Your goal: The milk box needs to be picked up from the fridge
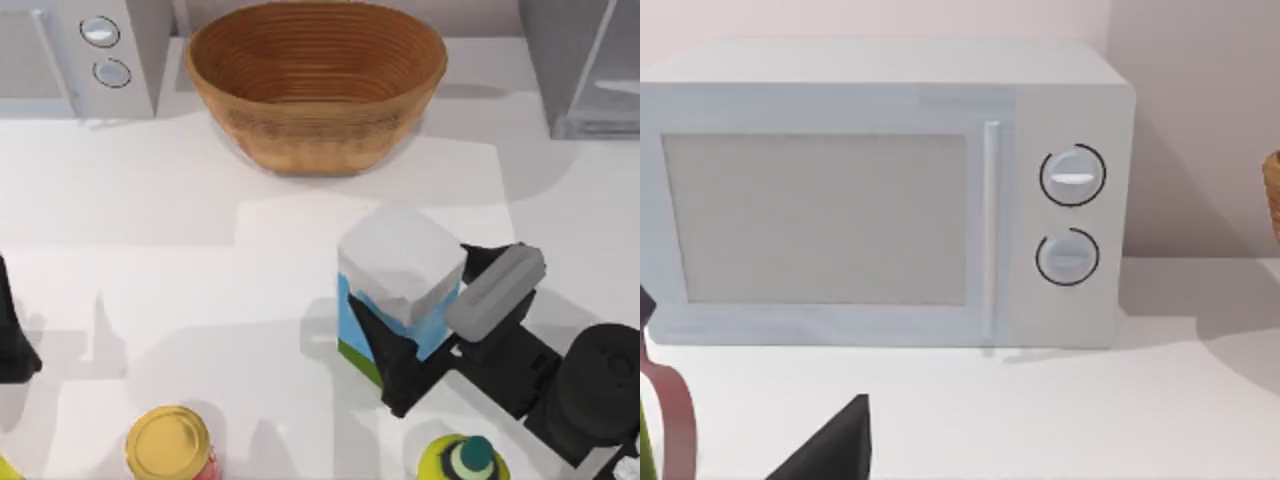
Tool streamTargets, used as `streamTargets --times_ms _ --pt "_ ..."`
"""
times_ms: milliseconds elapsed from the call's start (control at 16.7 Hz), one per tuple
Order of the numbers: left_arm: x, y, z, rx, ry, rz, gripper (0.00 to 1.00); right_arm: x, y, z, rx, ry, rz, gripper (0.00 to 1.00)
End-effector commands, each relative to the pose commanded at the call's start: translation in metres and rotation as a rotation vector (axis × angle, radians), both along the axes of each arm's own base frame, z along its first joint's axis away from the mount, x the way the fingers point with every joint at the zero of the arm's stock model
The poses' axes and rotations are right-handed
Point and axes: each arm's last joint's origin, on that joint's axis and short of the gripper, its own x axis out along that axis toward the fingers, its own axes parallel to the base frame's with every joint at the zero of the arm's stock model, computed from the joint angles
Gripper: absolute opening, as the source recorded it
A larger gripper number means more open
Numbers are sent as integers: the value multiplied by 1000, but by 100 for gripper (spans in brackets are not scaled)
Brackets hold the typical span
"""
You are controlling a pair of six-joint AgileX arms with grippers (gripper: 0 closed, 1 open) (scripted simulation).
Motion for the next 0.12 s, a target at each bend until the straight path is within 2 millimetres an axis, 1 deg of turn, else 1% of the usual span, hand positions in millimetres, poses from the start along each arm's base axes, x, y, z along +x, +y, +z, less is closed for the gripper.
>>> streamTargets --times_ms 120 --pt "0 0 0 0 0 0 100 0 0 0 0 0 0 100"
